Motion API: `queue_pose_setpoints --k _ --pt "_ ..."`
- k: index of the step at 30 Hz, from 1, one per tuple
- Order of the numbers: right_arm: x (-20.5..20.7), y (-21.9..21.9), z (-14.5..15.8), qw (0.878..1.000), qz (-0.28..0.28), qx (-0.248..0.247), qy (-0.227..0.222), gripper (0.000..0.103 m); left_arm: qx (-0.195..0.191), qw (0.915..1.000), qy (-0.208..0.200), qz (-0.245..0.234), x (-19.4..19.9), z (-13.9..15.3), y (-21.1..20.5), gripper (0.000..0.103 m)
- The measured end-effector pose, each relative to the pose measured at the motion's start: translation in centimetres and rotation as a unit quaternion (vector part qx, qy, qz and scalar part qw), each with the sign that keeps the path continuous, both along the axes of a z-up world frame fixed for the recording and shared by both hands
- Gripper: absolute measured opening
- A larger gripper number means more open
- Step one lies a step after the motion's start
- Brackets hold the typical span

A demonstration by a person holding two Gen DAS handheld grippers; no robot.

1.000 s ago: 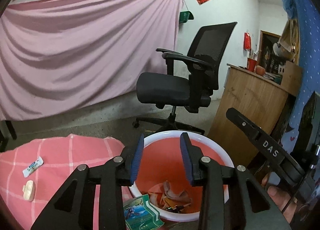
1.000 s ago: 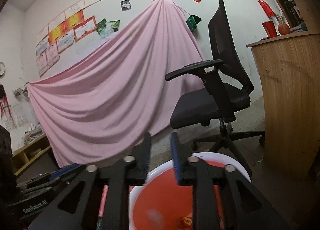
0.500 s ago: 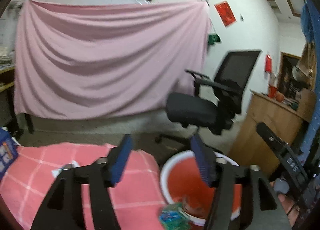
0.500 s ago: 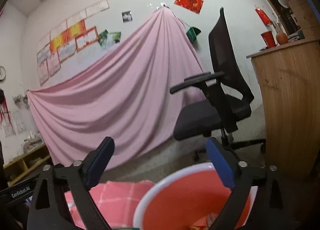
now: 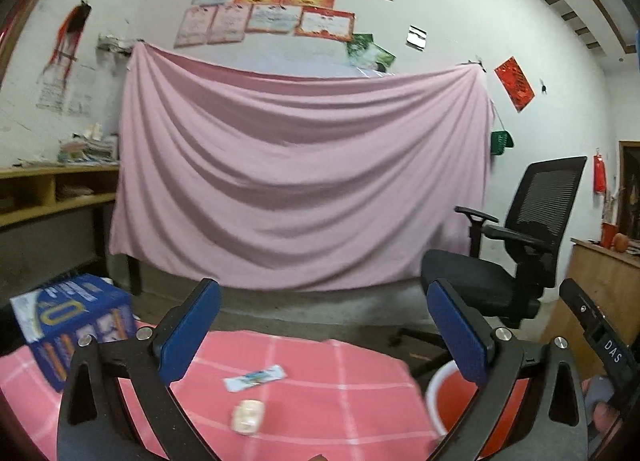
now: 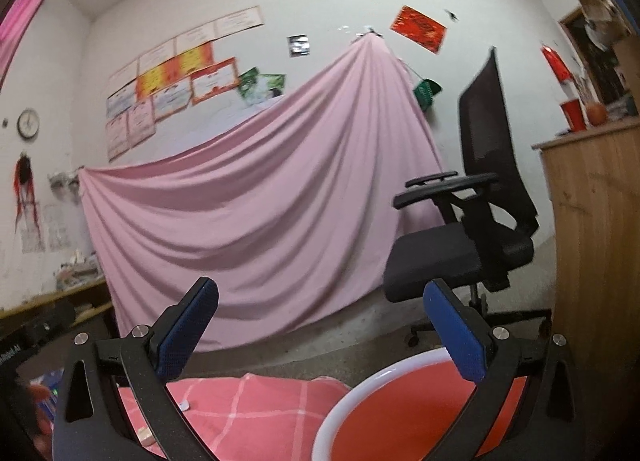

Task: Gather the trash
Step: 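Move both tools back over the table toward the white case and sachet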

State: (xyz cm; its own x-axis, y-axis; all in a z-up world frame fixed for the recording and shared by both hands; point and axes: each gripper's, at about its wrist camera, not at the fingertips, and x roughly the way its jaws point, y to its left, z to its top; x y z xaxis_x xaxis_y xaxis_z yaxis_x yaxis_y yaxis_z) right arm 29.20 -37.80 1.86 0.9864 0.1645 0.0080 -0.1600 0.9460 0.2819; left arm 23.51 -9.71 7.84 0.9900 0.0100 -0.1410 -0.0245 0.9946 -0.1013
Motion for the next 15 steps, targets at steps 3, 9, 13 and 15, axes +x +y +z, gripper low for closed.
queue_pose_setpoints --k 3,9,13,15 --pt "-0.2 2.0 -0.1 1.0 0.012 -0.022 -0.009 0.103 0.005 0.9999 0.0 0.014 -0.4 -0.6 1.5 0.101" --pt "-0.2 6.3 -0.3 0.996 0.045 -0.067 -0.022 0.103 0.012 0.9991 0.0 0.041 -1.3 -2.0 4.1 0.101" --pt "0.0 8.6 -0.6 0.994 0.064 -0.086 -0.021 0.103 0.013 0.9985 0.004 0.054 -1.8 -3.1 5.8 0.101" --pt "0.4 9.8 -0.8 0.993 0.074 -0.096 -0.015 0.103 0.011 0.9982 0.009 0.058 -1.8 -3.6 6.5 0.101"
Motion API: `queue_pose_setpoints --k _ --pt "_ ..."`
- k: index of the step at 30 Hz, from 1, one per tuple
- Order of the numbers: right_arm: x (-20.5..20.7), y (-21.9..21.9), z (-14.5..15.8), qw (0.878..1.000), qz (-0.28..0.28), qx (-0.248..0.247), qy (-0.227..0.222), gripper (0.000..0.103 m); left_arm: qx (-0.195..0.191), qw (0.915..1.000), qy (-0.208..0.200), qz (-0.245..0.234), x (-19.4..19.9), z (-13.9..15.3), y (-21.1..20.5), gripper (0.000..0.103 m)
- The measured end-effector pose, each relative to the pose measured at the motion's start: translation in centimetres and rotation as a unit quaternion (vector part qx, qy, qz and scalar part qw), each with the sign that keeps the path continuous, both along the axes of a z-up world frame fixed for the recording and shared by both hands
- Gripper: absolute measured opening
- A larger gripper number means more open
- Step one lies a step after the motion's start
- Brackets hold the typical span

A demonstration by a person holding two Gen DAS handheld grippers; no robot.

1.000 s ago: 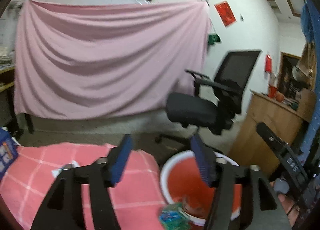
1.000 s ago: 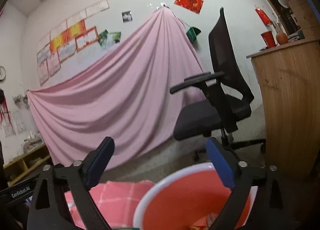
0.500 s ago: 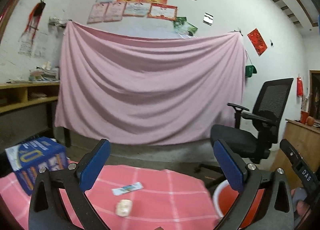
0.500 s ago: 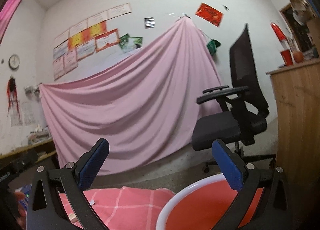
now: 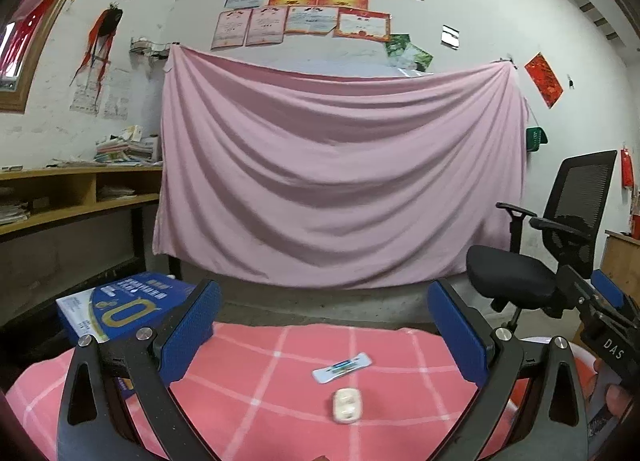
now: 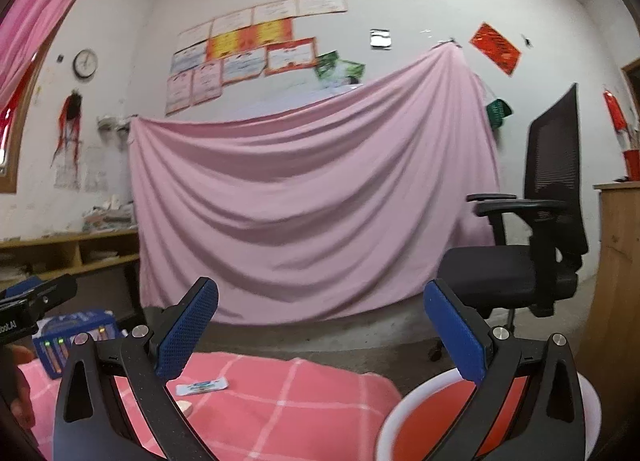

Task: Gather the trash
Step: 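Move both tools back over the table toward the white case and sachet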

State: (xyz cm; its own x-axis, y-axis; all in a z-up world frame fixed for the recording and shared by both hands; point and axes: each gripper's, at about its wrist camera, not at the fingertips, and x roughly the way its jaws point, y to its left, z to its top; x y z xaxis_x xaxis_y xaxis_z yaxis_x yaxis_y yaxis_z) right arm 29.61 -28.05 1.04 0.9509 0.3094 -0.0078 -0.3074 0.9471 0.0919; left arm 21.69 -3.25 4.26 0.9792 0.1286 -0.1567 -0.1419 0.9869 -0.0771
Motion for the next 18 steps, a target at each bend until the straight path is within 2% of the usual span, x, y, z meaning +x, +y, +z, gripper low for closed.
queue_pose_setpoints --k 8,11,15,18 --pt "1.5 3.7 -1.8 0.997 0.037 -0.05 0.039 0.103 -0.009 0.9995 0.028 0.015 0.2 -2.4 1.9 0.101" --pt "2.4 4.7 -2.7 0.994 0.044 -0.071 0.067 0.103 -0.008 0.9987 0.046 0.017 0.8 -3.3 2.4 0.101" --pt "3.7 5.4 -3.8 0.988 0.049 -0.09 0.111 0.103 -0.012 0.9959 0.09 0.008 2.2 -4.4 3.0 0.101" --pt "4.8 5.4 -4.3 0.983 0.044 -0.094 0.148 0.103 -0.021 0.9906 0.135 -0.006 3.7 -5.4 3.4 0.101"
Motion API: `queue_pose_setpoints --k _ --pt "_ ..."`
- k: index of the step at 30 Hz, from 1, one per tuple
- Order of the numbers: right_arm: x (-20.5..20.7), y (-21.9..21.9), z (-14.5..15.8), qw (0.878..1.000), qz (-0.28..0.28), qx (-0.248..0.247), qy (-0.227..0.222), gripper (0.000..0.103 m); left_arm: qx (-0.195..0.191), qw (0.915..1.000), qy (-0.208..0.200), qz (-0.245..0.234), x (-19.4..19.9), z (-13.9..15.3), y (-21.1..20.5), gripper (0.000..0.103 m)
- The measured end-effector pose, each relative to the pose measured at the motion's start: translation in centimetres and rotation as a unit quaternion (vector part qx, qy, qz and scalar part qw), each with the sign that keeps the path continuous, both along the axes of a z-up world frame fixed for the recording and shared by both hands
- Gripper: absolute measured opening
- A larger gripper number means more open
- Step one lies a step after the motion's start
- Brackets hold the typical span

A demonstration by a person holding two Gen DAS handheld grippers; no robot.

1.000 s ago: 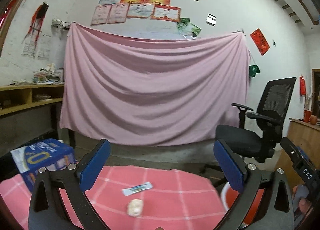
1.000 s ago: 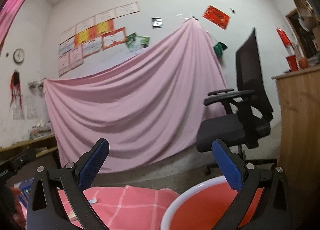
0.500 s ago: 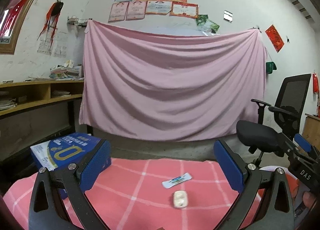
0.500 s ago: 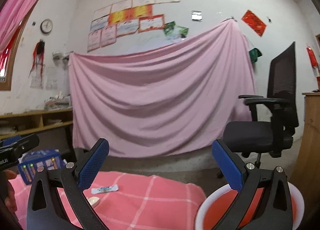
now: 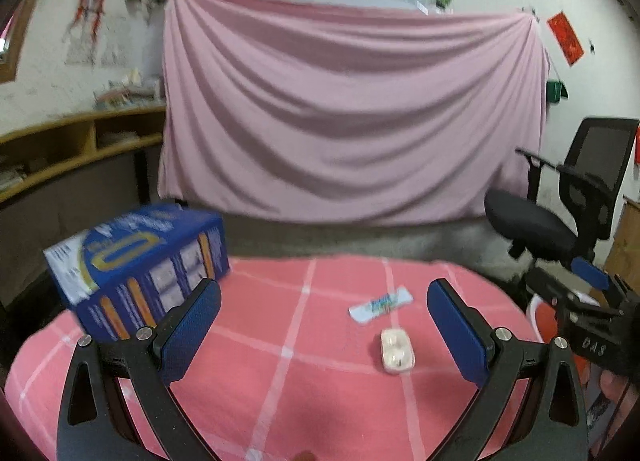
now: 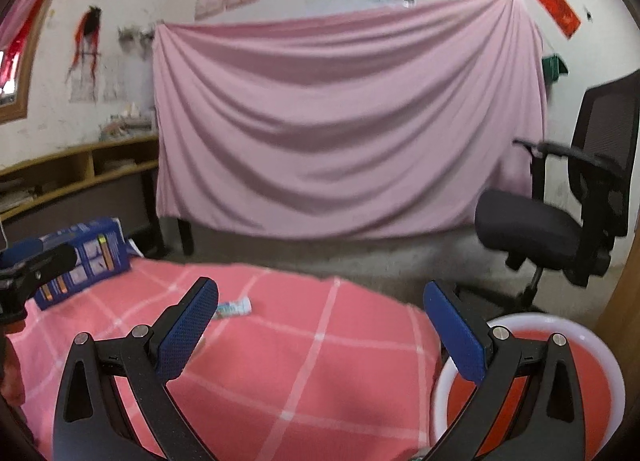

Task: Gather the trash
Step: 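Move both tools back over the table toward the white case and sachet, then grasp the white case with the left tool while the right tool grasps the DIKANG sachet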

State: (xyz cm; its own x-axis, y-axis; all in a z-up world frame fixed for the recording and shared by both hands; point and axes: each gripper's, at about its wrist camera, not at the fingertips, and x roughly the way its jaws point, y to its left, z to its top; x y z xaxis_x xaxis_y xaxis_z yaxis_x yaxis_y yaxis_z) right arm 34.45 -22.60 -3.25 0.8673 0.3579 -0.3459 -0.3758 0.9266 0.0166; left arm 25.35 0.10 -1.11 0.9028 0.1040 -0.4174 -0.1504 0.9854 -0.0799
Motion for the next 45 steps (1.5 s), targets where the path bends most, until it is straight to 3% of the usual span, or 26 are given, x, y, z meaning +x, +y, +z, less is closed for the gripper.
queue_pose_setpoints --k 6,13,20,24,28,37,39,45 --pt "2.2 0.3 -1.4 0.997 -0.007 -0.016 0.075 0.103 0.002 0.9939 0.105 -0.033 3.3 -2.8 -1.0 0.101" --pt "3.4 0.7 -2.3 0.993 -0.008 -0.021 0.119 0.103 0.002 0.9805 0.175 -0.089 5.6 -4.7 -2.7 0.094" --pt "4.6 0.9 -3.2 0.986 -0.011 -0.03 0.161 0.103 -0.02 0.9615 0.24 -0.132 8.4 -5.7 -3.8 0.047" --pt "5.3 0.8 -3.8 0.982 -0.007 -0.018 0.19 0.1 -0.024 0.9609 0.242 -0.132 8.9 -5.2 -3.4 0.025" --pt "6.0 1.7 -4.7 0.975 0.005 -0.036 0.217 0.092 -0.055 0.9635 0.233 -0.119 8.4 -4.6 -1.5 0.025" --pt "6.0 4.6 -5.6 0.968 0.045 -0.076 0.236 0.07 -0.084 0.9705 0.215 -0.07 4.4 -3.1 6.4 0.025" --pt "6.0 5.9 -5.8 0.964 0.058 -0.082 0.245 0.059 -0.097 0.972 0.206 -0.058 3.5 -2.9 7.9 0.025" --pt "7.2 8.9 -6.0 0.953 0.07 -0.042 0.293 0.058 -0.144 0.9676 0.201 -0.05 2.3 -2.9 10.6 0.025"
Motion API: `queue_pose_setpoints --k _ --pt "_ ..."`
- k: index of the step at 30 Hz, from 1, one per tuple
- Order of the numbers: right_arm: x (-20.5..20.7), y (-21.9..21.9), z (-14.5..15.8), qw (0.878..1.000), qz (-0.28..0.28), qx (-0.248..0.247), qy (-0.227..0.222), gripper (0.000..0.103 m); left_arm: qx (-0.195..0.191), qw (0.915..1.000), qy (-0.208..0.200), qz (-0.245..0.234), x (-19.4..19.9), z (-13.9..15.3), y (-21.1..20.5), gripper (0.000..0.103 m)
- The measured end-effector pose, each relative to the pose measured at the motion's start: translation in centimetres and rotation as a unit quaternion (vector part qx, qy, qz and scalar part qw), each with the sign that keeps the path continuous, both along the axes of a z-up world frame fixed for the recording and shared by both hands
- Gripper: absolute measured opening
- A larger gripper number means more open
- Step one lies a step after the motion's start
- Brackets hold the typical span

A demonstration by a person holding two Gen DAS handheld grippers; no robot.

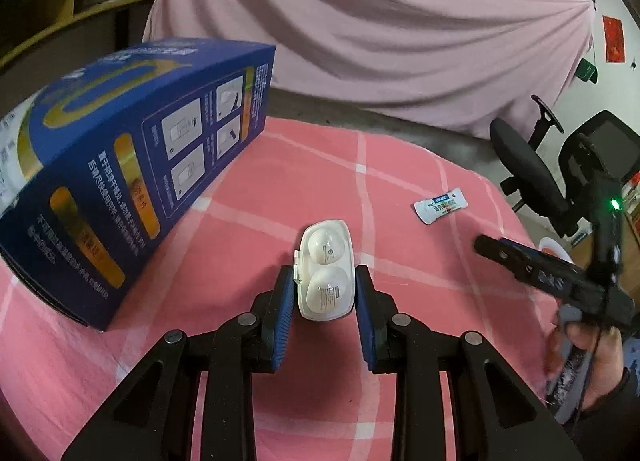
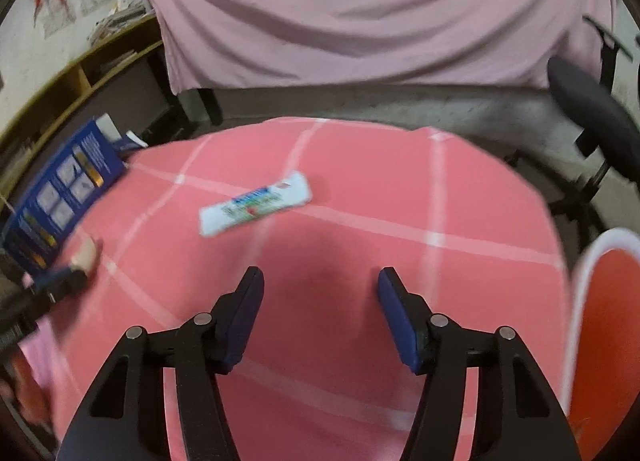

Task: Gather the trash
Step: 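Grasp the white case with the left tool while the right tool grasps the DIKANG sachet, then carry case and sachet over the bucket and open both tools to drop them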

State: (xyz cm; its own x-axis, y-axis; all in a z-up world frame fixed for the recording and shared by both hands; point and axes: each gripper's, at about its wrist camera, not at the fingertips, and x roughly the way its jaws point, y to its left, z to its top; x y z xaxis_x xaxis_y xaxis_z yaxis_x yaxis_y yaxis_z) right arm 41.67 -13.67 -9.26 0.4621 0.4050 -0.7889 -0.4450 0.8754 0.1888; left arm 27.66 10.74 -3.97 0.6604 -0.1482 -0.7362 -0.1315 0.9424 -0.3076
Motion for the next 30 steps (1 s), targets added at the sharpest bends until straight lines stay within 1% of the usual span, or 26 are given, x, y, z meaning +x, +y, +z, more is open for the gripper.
queue_pose_setpoints --k 4,7,10,14,16,17,18,19,21,24,27,30 --pt "1.3 2.4 0.0 0.999 -0.018 0.021 0.025 0.058 -0.017 0.9998 -0.002 0.001 -0.5 0.0 1.0 0.025" --pt "2.2 3.8 0.0 0.998 -0.041 0.028 0.033 0.058 -0.03 0.9995 -0.003 0.002 -0.4 0.0 1.1 0.025" --pt "2.8 5.3 -0.1 0.998 -0.056 0.006 0.023 0.058 -0.046 0.9989 -0.003 0.002 -1.0 0.0 2.3 0.025" --pt "3.4 6.9 -0.3 0.998 -0.055 -0.028 0.008 0.057 -0.049 0.9988 -0.003 0.002 -1.4 0.1 2.8 0.025" --pt "3.3 7.7 -0.4 0.998 -0.046 -0.049 -0.001 0.053 -0.05 0.9988 -0.003 0.001 -1.4 0.2 3.0 0.025" --pt "3.1 7.7 -0.5 0.998 -0.036 -0.057 -0.006 0.047 -0.05 0.9987 -0.003 0.001 -0.9 0.1 2.8 0.025" --pt "2.9 8.0 -0.5 0.998 -0.029 -0.062 -0.01 0.037 -0.05 0.9987 -0.003 0.001 -1.0 0.1 2.9 0.025" --pt "2.6 8.0 -0.5 0.997 -0.021 -0.067 -0.014 0.033 -0.049 0.9988 -0.003 0.001 -1.0 0.2 2.8 0.025" --pt "1.9 7.7 -0.6 0.997 -0.01 -0.071 -0.016 0.022 -0.044 0.999 -0.002 0.001 -0.5 0.0 2.4 0.025" --pt "0.8 7.1 -0.6 0.997 0.003 -0.077 -0.021 0.018 -0.038 0.9993 -0.001 0.0 -0.2 0.0 1.4 0.025" --pt "-0.3 6.7 -0.6 0.996 0.018 -0.083 -0.029 0.017 -0.031 0.9995 0.0 0.0 -0.2 0.1 0.8 0.025" --pt "-1.2 6.3 -0.5 0.996 0.028 -0.077 -0.03 0.017 -0.026 0.9997 -0.001 -0.001 -0.3 0.4 0.1 0.025"
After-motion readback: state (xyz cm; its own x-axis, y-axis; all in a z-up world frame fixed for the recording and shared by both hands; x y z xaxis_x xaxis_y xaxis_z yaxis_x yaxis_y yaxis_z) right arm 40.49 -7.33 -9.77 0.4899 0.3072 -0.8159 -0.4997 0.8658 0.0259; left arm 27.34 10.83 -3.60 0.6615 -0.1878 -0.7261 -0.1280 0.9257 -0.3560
